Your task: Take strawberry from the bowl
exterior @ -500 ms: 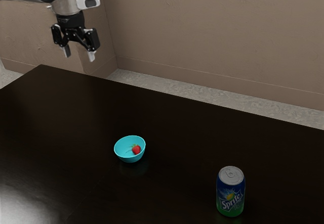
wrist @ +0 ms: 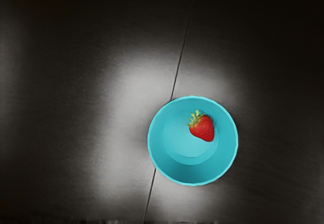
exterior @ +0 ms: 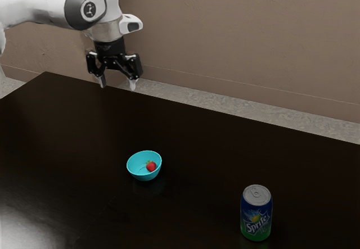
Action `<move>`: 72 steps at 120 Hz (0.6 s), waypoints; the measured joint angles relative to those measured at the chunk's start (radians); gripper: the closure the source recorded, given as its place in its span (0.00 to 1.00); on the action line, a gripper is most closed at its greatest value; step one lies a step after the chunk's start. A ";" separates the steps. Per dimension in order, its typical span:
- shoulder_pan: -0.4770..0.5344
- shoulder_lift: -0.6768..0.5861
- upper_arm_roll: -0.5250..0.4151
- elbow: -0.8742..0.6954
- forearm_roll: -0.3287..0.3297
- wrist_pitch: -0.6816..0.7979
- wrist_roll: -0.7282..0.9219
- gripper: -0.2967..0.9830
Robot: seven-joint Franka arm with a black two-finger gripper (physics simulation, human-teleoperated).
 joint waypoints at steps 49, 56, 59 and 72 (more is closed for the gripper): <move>-0.075 0.114 0.000 -0.299 -0.023 0.374 -0.470 0.25; -0.077 0.115 0.000 -0.332 -0.023 0.428 -0.515 0.25; -0.078 0.115 0.001 -0.345 -0.022 0.448 -0.531 0.25; -0.075 0.105 0.003 -0.407 -0.021 0.536 -0.578 0.25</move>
